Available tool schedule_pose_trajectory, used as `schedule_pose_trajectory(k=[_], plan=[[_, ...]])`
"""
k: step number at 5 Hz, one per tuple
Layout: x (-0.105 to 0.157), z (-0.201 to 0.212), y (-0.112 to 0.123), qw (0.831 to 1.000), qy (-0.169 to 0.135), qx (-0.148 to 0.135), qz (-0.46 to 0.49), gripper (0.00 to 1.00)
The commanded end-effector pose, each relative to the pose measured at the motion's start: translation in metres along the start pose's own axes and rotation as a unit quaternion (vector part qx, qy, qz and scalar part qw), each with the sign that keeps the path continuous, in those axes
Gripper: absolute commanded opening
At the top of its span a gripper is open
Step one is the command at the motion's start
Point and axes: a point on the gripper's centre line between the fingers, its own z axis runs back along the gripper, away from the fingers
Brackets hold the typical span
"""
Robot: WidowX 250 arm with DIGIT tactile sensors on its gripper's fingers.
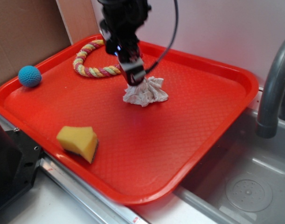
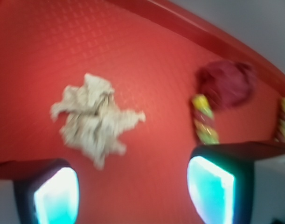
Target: Grab the white paper.
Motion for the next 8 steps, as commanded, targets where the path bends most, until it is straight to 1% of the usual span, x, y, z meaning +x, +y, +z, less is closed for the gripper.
schedule_pose_trajectory(k=[1,2,3,4,5,6,7,8], plan=[[0.014,-0.043,-0.026,0.997,-0.005,-0.05,-0.058,1.0],[0.005,-0.044,-0.027,0.996,-0.007,-0.076,-0.043,0.0],[-0.001,-0.038,-0.024,0.996,-0.005,-0.079,-0.029,0.0],[-0.007,-0.021,-0.011,0.997,-0.005,-0.074,0.006,0.0],[-0.019,0.01,0.016,0.994,-0.011,-0.073,0.075,0.0],[-0.042,0.051,0.054,0.981,-0.004,-0.069,0.184,0.0],[-0.067,0.086,0.083,0.953,0.001,-0.07,0.295,0.0],[-0.083,0.123,0.093,0.933,-0.018,-0.09,0.349,0.0]])
